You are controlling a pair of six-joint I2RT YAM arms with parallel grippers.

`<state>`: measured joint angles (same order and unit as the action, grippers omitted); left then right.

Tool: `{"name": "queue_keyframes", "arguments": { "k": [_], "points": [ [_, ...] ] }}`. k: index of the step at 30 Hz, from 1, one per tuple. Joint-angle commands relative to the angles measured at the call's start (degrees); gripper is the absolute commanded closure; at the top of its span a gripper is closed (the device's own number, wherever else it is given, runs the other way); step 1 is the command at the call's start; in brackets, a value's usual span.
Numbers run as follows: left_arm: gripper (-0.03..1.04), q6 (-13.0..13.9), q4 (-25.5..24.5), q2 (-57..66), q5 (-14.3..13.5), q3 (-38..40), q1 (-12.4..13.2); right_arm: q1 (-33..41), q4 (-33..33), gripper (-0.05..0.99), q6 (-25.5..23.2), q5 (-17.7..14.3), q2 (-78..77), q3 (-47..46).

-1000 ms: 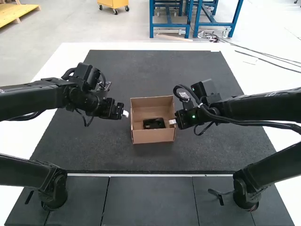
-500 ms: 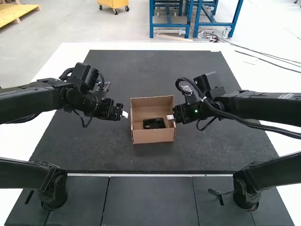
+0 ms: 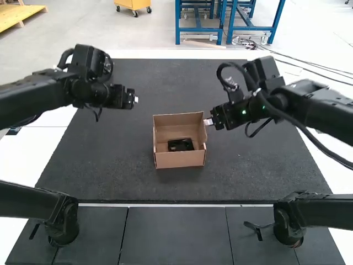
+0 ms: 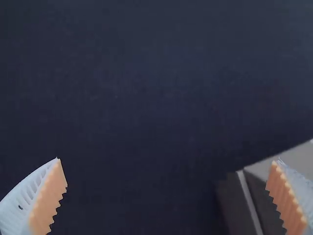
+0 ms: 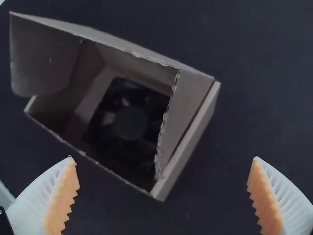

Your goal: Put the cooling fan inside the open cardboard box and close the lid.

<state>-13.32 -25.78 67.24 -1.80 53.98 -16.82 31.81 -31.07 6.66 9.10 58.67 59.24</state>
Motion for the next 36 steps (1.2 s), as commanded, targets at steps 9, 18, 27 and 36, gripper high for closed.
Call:
{"name": "queue_keyframes", "arguments": {
  "k": [9,18,27,36],
  "points": [
    [0.04,2.5,-2.4,7.6,1.3,13.7,-3.7,1.5,-15.8,0.04,0.6,1.6,-0.9,12.4],
    [0.04,4.5,-5.2,9.7,4.0,16.0,-11.0,1.3,-18.1,0.04,-0.8,4.5,-2.4,13.9],
    [0.04,4.4,-3.4,10.2,4.4,12.0,-12.1,0.7,-18.1,0.04,-2.1,5.5,-2.4,15.6],
    [0.04,4.4,1.3,12.6,4.4,8.9,-12.1,0.4,-18.0,0.04,-2.9,6.5,-2.4,16.1]
  ]
}}
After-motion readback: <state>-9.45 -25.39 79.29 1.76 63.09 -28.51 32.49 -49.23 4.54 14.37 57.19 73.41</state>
